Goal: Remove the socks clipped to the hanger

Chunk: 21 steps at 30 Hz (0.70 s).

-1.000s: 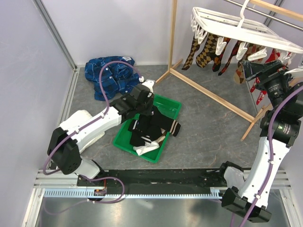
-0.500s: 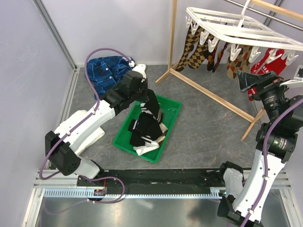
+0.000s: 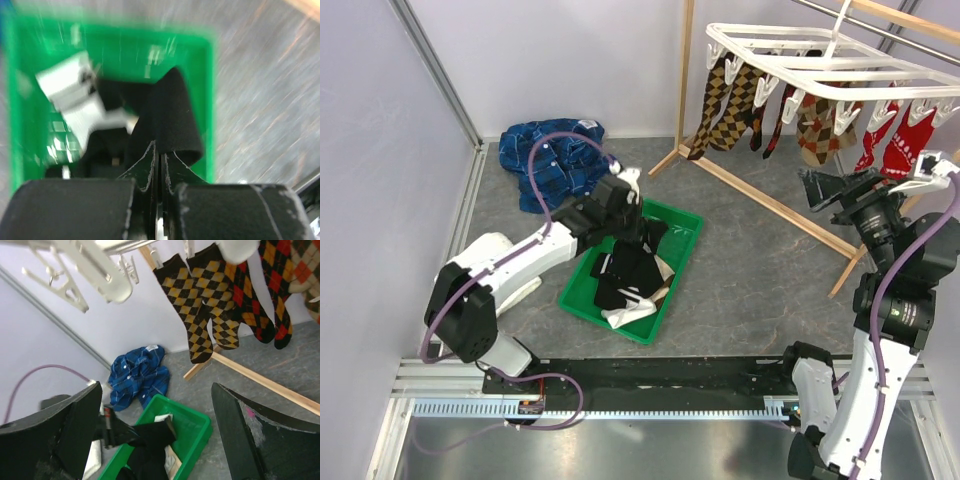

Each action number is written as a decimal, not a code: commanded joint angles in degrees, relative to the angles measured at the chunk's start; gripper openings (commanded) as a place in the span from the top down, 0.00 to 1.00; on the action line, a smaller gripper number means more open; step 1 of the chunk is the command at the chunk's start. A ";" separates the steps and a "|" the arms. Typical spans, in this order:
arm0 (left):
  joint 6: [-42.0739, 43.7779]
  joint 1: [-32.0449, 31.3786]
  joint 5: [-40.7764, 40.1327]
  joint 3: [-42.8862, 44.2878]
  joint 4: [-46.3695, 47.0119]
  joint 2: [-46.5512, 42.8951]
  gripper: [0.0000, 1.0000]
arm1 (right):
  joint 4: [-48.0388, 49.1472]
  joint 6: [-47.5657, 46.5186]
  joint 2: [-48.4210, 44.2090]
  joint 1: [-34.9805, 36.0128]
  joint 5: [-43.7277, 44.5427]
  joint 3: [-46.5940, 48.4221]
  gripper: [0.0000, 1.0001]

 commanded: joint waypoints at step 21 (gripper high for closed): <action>3.29 0.01 13.06 -6.11 -3.76 -23.38 0.01 | -10.64 -10.75 -2.89 14.65 -2.27 -2.87 0.02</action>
